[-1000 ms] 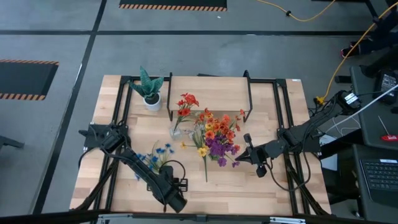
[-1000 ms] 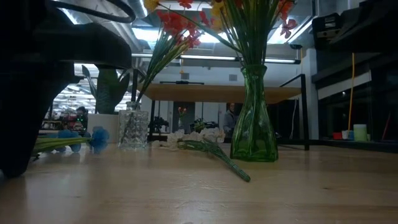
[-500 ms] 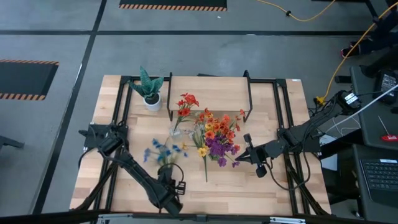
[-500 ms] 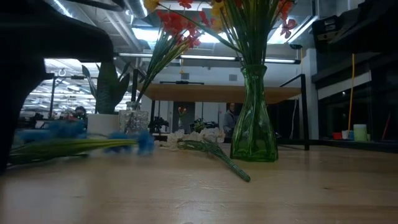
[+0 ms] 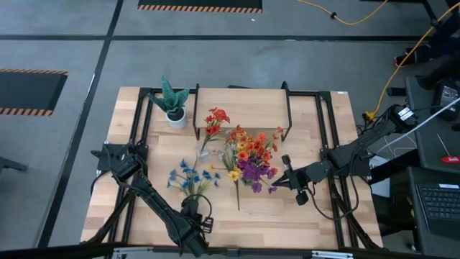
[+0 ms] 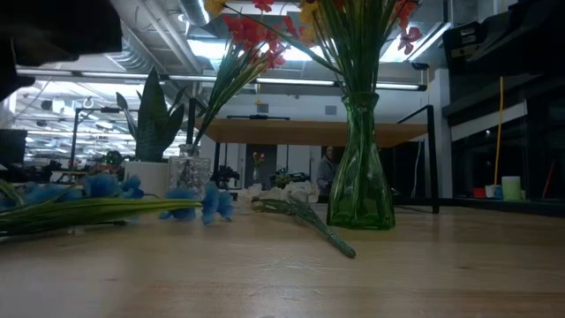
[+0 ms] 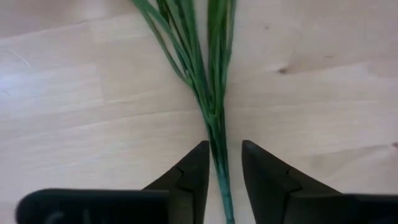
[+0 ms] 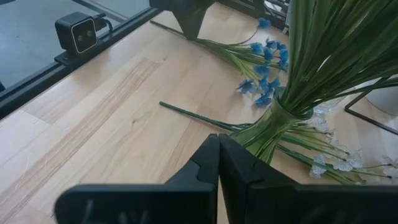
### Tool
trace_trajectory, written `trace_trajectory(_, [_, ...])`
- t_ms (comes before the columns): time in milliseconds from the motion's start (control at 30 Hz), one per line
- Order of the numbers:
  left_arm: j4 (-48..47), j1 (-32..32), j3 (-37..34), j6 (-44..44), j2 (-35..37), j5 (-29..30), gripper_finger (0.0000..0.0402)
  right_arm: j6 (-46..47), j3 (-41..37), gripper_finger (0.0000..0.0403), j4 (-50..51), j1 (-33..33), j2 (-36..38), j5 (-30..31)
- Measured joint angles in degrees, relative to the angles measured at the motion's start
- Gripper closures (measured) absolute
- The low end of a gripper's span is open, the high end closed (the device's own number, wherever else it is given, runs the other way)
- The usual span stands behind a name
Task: Pick and place flowers into a vace then onto a shelf
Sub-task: Put the blue flowers into the transparent vase
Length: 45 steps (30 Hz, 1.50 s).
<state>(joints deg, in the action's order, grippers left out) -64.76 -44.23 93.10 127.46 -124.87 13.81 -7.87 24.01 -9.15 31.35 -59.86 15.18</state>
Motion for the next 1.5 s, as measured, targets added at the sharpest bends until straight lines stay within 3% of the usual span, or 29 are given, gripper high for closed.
trace_trajectory(567, [-3.0,0.1,0.8,1.0,0.3,1.4,0.0221,-0.1,0.0,0.0393,0.0,0.0,0.0,0.0])
trace_trajectory(1500, [-4.2,2.1,1.2,0.9,-2.6,2.3,0.0219,-0.1,0.0,0.0393,0.0,0.0,0.0,0.0])
